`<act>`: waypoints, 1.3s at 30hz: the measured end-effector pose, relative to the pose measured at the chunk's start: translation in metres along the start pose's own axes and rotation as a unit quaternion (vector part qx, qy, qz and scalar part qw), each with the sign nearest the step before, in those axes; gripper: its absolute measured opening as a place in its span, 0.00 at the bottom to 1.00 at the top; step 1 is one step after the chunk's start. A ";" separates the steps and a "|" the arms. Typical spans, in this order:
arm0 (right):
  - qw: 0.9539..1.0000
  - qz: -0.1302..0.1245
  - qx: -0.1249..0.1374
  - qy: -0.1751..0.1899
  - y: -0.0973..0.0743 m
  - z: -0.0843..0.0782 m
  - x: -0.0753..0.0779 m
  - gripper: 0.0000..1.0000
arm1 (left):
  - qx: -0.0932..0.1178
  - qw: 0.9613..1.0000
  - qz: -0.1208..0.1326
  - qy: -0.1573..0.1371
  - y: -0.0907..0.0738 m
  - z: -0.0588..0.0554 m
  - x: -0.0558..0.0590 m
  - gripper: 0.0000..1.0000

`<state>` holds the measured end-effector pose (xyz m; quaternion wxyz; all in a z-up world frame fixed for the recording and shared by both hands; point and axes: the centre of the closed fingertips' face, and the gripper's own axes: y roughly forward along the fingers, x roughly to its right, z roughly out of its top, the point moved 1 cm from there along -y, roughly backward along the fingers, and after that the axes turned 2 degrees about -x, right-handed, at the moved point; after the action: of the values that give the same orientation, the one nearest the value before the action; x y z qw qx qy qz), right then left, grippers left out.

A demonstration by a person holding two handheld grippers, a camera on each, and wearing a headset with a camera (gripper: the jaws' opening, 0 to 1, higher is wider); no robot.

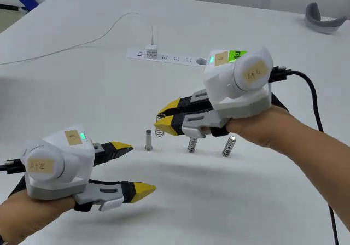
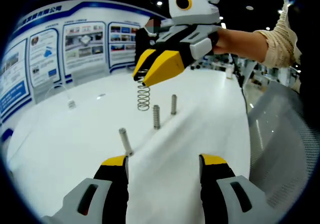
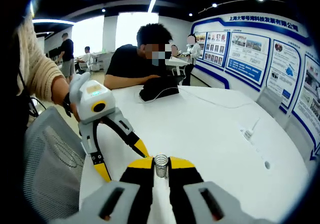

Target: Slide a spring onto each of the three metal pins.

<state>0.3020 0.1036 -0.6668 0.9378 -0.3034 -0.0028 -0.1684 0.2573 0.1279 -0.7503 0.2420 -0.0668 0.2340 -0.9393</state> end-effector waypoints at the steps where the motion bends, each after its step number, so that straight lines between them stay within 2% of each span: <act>1: 1.000 -0.001 0.000 -0.001 0.001 0.001 0.001 0.12 | 0.000 1.000 0.000 -0.001 0.000 0.000 0.000 0.58; 12: 1.000 -0.010 0.008 0.014 0.011 0.007 0.012 0.12 | -0.002 1.000 0.002 -0.004 0.000 -0.002 -0.001 0.57; 16: 1.000 -0.012 0.007 0.018 0.019 0.006 0.023 0.12 | -0.002 1.000 0.002 -0.005 -0.001 -0.003 -0.001 0.57; 39: 0.999 -0.005 -0.010 0.047 0.044 -0.011 0.022 0.12 | -0.009 1.000 0.008 -0.010 -0.004 -0.006 -0.003 0.55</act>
<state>0.3356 0.1236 -0.6983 0.9328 -0.3051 0.0410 -0.1872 0.2570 0.1353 -0.7542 0.2512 -0.0759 0.2404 -0.9345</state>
